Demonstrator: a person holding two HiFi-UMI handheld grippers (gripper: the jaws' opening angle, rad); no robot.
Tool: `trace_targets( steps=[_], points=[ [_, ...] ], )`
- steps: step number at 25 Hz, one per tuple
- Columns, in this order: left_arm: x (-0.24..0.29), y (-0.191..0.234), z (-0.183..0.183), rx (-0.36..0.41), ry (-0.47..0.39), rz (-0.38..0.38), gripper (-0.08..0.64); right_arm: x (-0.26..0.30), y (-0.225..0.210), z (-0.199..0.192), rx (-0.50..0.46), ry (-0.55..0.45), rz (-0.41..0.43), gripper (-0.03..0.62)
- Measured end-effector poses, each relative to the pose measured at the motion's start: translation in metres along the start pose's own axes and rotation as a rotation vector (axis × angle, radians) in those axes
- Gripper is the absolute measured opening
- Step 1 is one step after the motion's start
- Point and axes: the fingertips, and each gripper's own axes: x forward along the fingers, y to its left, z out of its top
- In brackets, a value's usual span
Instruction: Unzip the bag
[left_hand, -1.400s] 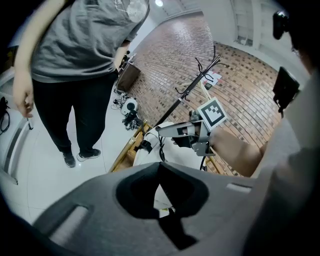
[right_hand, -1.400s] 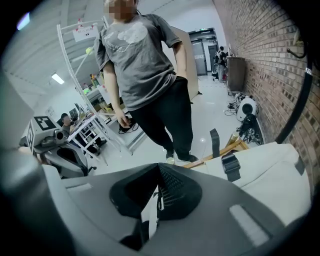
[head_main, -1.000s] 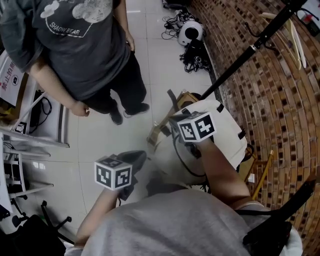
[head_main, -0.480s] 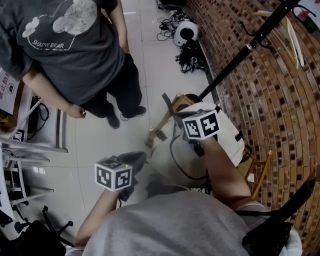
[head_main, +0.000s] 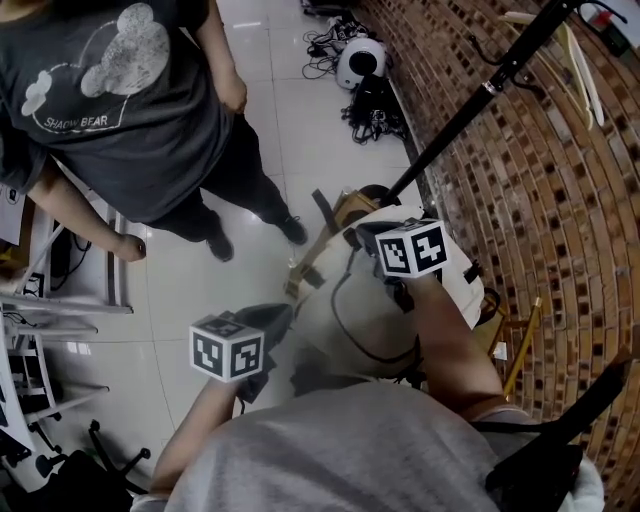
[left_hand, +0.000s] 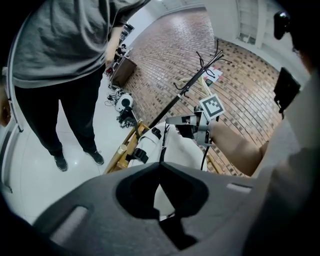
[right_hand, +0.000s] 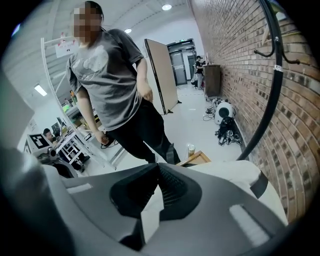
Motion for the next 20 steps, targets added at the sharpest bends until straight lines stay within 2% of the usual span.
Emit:
trace_targets(
  steps=[7,8,9,10,11,14,18,20],
  points=[
    [0.014,0.002,0.006,0.016,0.012,-0.013,0.002,0.001,-0.016,-0.007,0.021,-0.004,-0.014,0.018],
    [0.015,0.000,0.006,0.021,0.011,-0.019,0.002,-0.001,-0.018,-0.006,0.025,-0.017,-0.024,0.035],
    [0.016,-0.002,0.006,0.026,0.011,-0.026,0.002,-0.004,-0.020,-0.005,0.032,-0.033,-0.036,0.098],
    [0.017,-0.004,0.005,0.032,0.012,-0.033,0.002,-0.008,-0.022,-0.003,0.039,-0.051,-0.048,0.128],
    [0.017,-0.007,0.003,0.040,0.014,-0.039,0.002,-0.013,-0.022,-0.004,0.045,-0.065,-0.056,0.129],
    [0.011,-0.015,-0.007,0.063,0.023,-0.058,0.002,-0.030,-0.008,-0.021,0.062,-0.085,-0.058,0.126],
    [-0.009,-0.038,-0.033,0.108,0.045,-0.105,0.002,-0.054,0.046,-0.079,0.110,-0.090,0.005,0.009],
    [-0.022,-0.050,-0.054,0.138,0.073,-0.132,0.002,-0.067,0.086,-0.118,0.136,-0.080,0.044,0.002]
  ],
)
